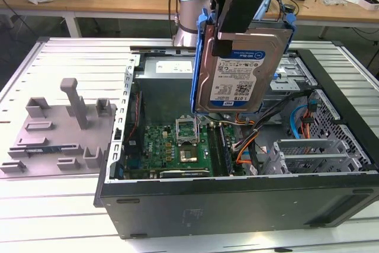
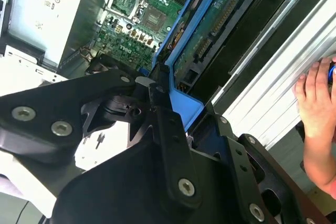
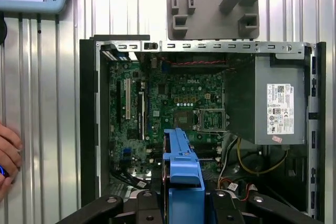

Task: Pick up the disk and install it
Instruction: 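Insert the disk into the insertion slot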

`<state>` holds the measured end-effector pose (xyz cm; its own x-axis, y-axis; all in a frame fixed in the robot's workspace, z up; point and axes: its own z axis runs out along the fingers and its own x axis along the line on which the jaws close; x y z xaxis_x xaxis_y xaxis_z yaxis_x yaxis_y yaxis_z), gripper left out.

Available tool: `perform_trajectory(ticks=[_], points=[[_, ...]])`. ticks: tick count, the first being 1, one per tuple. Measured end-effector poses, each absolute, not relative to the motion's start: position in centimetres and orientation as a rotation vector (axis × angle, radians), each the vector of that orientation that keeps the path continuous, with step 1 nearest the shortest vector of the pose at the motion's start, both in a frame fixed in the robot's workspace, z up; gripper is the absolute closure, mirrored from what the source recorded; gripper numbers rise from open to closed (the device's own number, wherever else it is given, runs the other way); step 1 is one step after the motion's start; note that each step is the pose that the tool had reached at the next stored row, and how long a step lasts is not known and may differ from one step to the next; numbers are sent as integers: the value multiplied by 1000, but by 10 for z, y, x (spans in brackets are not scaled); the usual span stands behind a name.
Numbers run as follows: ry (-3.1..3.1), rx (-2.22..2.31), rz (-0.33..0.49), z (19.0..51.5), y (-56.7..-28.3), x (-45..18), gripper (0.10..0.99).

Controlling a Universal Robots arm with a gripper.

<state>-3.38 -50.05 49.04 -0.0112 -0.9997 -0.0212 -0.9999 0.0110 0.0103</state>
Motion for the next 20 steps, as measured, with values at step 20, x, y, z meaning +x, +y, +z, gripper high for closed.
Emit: perform_trajectory(ticks=[20], points=[[2216, -2191, 9, 483, -515, -9, 718]])
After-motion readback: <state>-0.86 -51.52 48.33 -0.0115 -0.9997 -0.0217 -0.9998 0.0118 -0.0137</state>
